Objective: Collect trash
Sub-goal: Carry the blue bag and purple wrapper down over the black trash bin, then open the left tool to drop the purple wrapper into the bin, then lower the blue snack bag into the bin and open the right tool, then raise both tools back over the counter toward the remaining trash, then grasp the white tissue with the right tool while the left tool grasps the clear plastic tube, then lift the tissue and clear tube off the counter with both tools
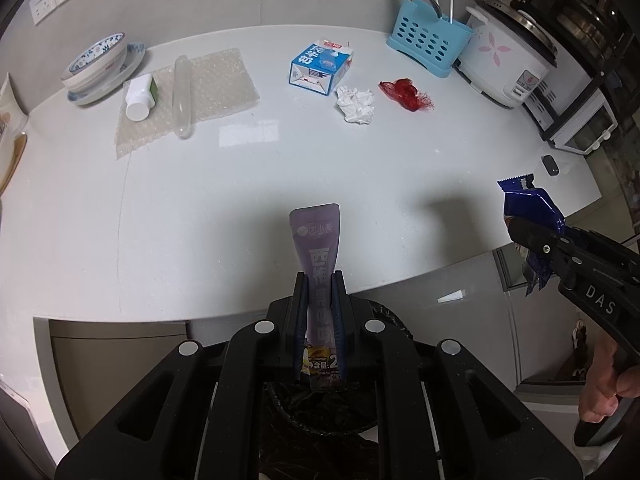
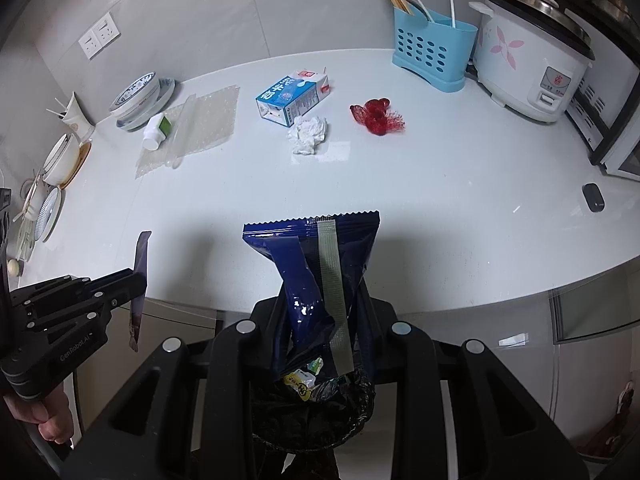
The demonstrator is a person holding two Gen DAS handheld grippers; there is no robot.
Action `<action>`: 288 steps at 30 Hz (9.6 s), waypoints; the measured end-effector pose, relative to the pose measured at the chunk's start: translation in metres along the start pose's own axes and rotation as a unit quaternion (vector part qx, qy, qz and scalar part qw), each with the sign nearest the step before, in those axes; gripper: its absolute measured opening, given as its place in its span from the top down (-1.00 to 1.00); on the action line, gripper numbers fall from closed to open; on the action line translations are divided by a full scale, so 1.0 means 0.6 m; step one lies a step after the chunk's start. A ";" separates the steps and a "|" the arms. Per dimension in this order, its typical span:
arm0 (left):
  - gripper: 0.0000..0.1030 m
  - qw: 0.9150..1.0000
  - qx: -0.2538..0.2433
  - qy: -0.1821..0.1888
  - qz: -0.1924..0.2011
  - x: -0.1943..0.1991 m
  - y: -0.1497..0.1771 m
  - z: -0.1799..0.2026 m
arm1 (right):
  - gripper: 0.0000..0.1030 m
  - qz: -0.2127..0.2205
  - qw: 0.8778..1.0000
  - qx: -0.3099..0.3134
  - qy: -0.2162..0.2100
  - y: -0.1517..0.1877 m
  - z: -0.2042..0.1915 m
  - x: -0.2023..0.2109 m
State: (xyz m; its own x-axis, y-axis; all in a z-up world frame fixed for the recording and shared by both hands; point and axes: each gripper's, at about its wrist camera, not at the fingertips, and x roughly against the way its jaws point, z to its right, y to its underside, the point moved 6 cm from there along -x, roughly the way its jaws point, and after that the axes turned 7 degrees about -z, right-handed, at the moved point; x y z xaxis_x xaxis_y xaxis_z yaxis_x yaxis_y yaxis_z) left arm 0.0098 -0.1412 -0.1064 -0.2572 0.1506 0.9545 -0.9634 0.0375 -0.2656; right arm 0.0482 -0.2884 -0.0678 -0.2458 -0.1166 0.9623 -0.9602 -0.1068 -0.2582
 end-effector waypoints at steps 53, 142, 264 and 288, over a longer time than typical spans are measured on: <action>0.79 0.998 0.012 0.022 -0.065 -0.144 0.222 0.046 | 0.50 -0.068 0.998 0.011 -0.005 0.247 0.029 -0.116; -0.88 0.993 0.113 -0.023 -0.007 -0.127 0.239 -0.143 | 0.42 -0.130 0.989 0.076 -0.008 0.258 -0.108 -0.284; 0.56 0.986 0.143 -0.079 -0.031 -0.196 -0.318 -0.291 | 0.79 -0.083 0.994 -0.073 0.008 -0.307 -0.033 -0.311; 0.57 0.989 0.128 -0.064 0.032 -0.080 -0.306 -0.265 | 0.82 -0.046 0.997 -0.056 0.017 -0.292 -0.046 -0.246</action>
State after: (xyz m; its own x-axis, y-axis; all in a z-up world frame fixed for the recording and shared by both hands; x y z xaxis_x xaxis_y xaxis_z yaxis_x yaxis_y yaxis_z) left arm 0.2109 0.0020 -0.1251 -0.3094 0.0181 0.9508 -0.9283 -0.2226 -0.2979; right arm 0.2491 -0.2251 -0.1623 -0.1578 -0.0776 0.9844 -0.9873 -0.0045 -0.1587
